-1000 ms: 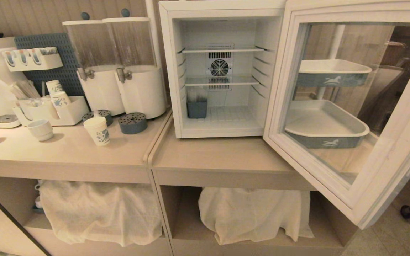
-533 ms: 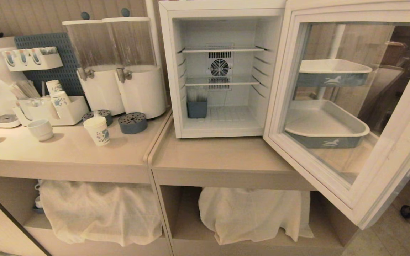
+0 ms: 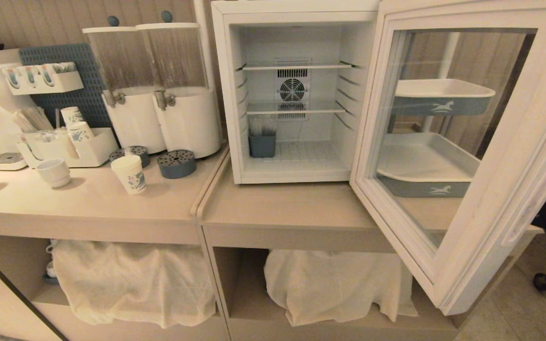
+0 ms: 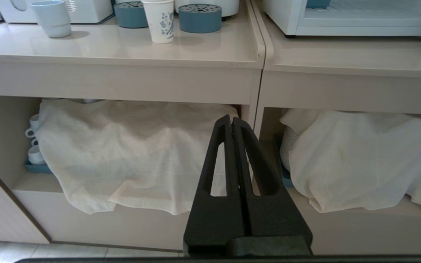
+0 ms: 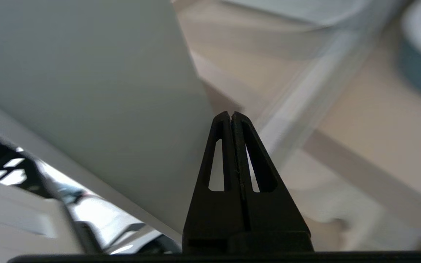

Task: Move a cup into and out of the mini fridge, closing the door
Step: Close the freezer door

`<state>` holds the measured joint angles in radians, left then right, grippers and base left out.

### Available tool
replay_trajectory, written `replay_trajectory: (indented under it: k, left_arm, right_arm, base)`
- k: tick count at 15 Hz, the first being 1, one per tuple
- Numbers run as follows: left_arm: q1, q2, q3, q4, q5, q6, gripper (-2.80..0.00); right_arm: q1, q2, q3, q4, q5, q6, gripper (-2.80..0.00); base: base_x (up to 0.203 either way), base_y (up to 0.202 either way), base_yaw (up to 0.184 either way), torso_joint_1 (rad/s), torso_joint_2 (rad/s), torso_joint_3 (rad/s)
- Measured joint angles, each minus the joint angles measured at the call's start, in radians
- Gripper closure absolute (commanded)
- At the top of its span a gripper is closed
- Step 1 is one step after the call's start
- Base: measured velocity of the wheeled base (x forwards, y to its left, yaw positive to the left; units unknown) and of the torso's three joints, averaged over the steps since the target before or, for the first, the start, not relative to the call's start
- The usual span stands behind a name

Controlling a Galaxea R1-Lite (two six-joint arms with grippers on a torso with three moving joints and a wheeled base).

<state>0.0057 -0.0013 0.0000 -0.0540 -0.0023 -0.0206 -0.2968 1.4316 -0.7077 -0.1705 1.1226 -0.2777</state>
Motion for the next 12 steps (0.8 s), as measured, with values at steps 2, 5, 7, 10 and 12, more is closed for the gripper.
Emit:
replay_trajectory:
  k: [2,5,7,10,12]
  left_arm:
    - [0.000,0.000,0.000,-0.001,0.000,0.000,0.00]
    - [0.000,0.000,0.000,-0.001,-0.001,0.000,0.00]
    - [0.000,0.000,0.000,-0.001,0.000,-0.001,0.00]
    - [0.000,0.000,0.000,-0.001,0.000,-0.001,0.00]
    - [0.000,0.000,0.000,-0.001,0.001,-0.002,0.00]
  right_arm:
    - [0.074,-0.020,-0.001,-0.028,-0.093,0.112,0.00]
    - [0.260,-0.044,-0.003,-0.226,-0.311,0.351,0.00]
    - [0.406,-0.047,-0.021,-0.341,-0.478,0.468,0.00]
    - [0.605,-0.012,-0.138,-0.296,-0.709,0.504,0.00]
    - [0.702,0.043,-0.247,-0.250,-0.858,0.507,0.00]
  base:
    - [0.000,0.000,0.000,0.000,0.00,0.000]
    - [0.000,0.000,0.000,0.000,0.00,0.000]
    - [0.000,0.000,0.000,0.000,0.00,0.000]
    - [0.000,0.000,0.000,0.000,0.00,0.000]
    - [0.000,0.000,0.000,0.000,0.00,0.000]
